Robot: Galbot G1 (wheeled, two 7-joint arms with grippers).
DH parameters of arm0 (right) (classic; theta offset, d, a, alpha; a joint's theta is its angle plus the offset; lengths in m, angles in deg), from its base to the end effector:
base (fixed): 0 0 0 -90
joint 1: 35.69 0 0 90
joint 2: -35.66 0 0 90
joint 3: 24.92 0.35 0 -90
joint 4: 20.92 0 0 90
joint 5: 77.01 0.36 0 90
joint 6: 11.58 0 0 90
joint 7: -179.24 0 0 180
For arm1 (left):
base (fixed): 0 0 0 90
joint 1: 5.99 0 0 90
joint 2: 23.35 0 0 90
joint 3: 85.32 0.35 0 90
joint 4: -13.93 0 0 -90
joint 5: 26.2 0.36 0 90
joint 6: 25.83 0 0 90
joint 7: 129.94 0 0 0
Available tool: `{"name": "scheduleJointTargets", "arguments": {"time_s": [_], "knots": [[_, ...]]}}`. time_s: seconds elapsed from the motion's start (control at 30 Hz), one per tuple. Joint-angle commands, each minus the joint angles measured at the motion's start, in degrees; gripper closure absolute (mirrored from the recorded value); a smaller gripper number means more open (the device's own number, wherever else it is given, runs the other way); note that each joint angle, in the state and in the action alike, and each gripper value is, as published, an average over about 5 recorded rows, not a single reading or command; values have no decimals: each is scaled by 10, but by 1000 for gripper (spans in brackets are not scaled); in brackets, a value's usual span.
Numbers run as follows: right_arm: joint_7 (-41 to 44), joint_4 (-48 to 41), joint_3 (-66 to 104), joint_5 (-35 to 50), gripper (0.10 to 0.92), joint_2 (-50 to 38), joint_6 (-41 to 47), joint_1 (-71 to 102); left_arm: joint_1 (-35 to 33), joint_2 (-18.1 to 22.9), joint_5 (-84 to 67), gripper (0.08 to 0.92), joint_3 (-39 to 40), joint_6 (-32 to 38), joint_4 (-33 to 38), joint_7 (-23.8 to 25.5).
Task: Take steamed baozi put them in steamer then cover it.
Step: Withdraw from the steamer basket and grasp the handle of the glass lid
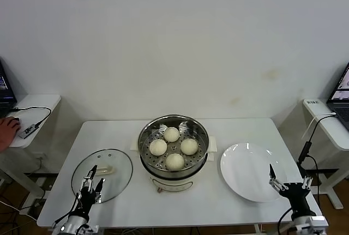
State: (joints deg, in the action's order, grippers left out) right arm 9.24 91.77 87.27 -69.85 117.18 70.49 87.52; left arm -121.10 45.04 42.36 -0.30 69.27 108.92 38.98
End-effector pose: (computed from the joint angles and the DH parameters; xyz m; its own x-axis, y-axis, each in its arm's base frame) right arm 0.1531 -0.1552 -0.3277 -0.9955 0.0946 0.0057 0.0914 0.9748 -0.2034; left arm 0.2027 0.1463 -0.4095 -0.9904 0.0417 0.1320 0.1320 -0.0015 0.9912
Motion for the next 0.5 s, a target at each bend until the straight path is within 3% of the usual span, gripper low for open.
{"name": "scheduleJointTargets", "arguments": {"time_s": [0.03, 0.5], "knots": [[-2, 7, 16, -11, 203, 20, -6, 21, 84, -15, 55, 177, 13, -4, -74, 9], [3, -12, 8, -21, 203, 22, -5, 11, 142, -23, 53, 177, 30, -13, -124, 26]]}}
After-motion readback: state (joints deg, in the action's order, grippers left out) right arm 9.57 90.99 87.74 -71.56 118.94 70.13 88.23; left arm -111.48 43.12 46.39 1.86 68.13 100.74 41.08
